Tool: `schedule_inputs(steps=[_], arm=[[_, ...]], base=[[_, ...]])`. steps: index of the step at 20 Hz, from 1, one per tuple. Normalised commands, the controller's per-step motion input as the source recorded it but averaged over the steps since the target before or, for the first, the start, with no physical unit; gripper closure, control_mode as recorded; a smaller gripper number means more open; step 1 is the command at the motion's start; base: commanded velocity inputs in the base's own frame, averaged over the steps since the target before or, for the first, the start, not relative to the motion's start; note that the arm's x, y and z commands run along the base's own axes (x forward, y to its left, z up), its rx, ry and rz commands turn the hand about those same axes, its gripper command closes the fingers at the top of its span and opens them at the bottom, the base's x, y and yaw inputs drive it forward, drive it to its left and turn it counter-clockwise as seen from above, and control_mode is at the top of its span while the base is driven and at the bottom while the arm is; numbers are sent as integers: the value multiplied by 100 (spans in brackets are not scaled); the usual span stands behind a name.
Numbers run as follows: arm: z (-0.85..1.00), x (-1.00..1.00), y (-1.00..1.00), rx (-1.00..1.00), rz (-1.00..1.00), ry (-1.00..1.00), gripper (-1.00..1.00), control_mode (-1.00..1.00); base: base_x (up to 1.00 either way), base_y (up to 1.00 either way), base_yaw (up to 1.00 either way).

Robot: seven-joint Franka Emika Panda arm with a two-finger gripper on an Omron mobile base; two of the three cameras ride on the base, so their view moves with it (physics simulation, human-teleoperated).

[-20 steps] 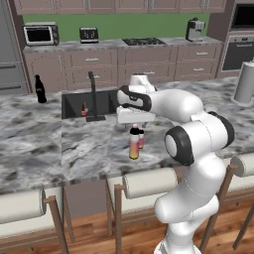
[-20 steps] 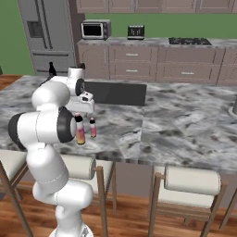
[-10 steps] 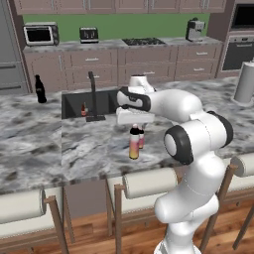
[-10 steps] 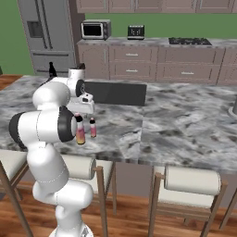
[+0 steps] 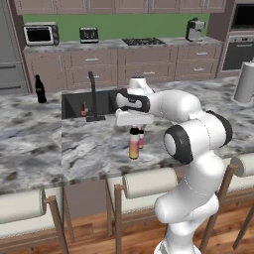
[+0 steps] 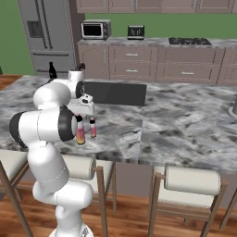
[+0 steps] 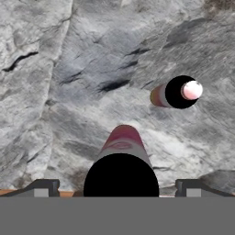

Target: Place the large bottle from the dining counter next to the other large bottle outside the sink, and place the small bottle from the dining counter next to the other small bottle inside the sink.

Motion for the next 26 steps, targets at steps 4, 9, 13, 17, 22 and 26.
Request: schedule_inputs(steps=[4,9,13,17,22,26], arm=[[0,0,0,0,0,0,-100,-100],[0,0,0,0,0,0,100,-100],[0,0,0,0,0,0,100,-100],[0,0,0,0,0,0,100,-100],[6,-5,0,0,2,0,100,-100],[60,-41,-18,1,15,0,100,-100]], base=[[0,0,0],[0,0,0],[0,0,0],[0,0,0],[0,0,0],[0,0,0]])
